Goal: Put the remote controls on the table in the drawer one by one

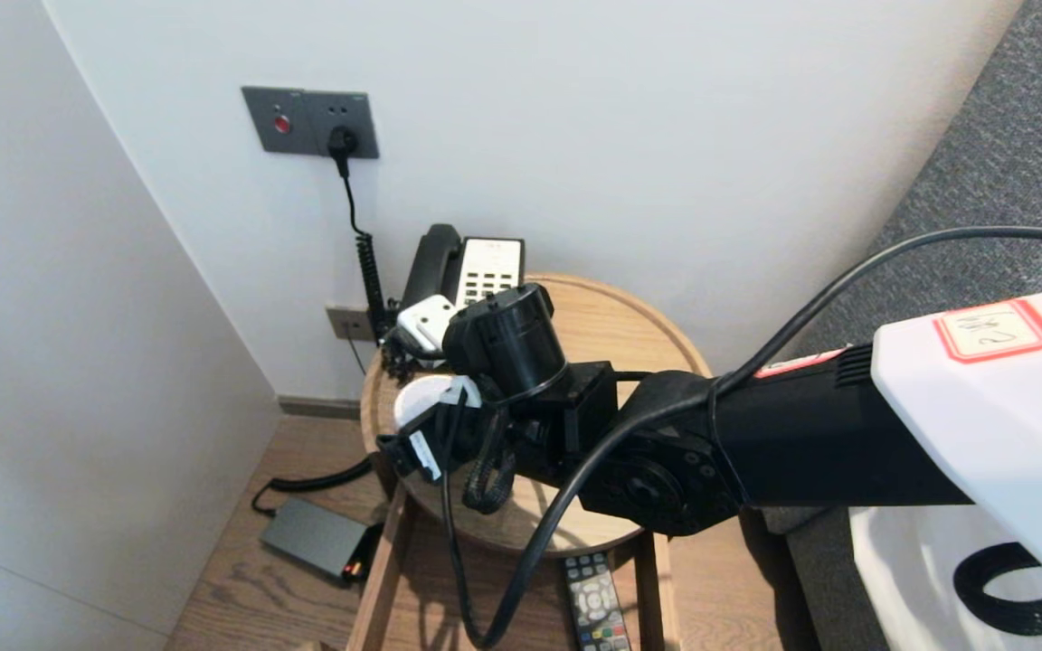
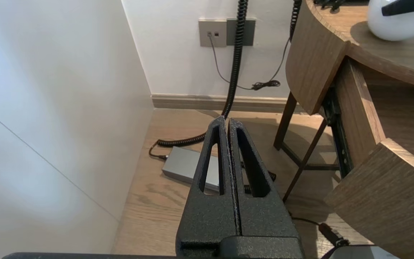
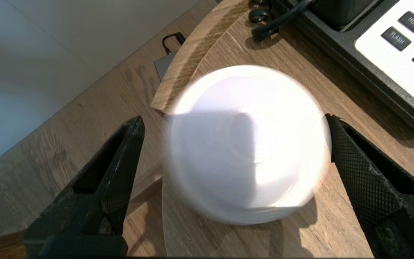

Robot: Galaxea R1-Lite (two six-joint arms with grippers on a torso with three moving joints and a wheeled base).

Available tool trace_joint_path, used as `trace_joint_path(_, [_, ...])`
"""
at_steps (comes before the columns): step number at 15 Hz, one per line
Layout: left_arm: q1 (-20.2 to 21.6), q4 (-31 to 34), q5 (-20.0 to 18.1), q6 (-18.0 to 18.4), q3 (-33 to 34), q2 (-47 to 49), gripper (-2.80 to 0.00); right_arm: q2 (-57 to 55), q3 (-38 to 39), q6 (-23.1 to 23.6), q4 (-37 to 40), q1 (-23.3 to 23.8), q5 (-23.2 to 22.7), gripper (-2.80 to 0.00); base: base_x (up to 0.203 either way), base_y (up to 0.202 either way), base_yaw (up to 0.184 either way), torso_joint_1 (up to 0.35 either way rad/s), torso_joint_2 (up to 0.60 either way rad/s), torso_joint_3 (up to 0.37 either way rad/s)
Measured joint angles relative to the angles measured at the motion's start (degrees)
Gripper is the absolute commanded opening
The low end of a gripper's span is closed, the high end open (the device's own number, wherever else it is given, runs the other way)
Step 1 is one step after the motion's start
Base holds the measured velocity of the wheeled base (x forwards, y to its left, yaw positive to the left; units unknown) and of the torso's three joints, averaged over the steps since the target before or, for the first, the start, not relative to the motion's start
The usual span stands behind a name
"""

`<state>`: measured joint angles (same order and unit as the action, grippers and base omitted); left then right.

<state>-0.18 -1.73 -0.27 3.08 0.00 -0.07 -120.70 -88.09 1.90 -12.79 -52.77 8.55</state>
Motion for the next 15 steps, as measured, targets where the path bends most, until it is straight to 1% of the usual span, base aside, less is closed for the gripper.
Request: trace_joint_path(15, [0.00,0.00,-0.04,-0.03,0.00,0.00,-2.80,-0.99,-0.91,0.18,0.40,0.49,0.02,0.00,0.000,0.000,0.000,0.000,0.00,0.000])
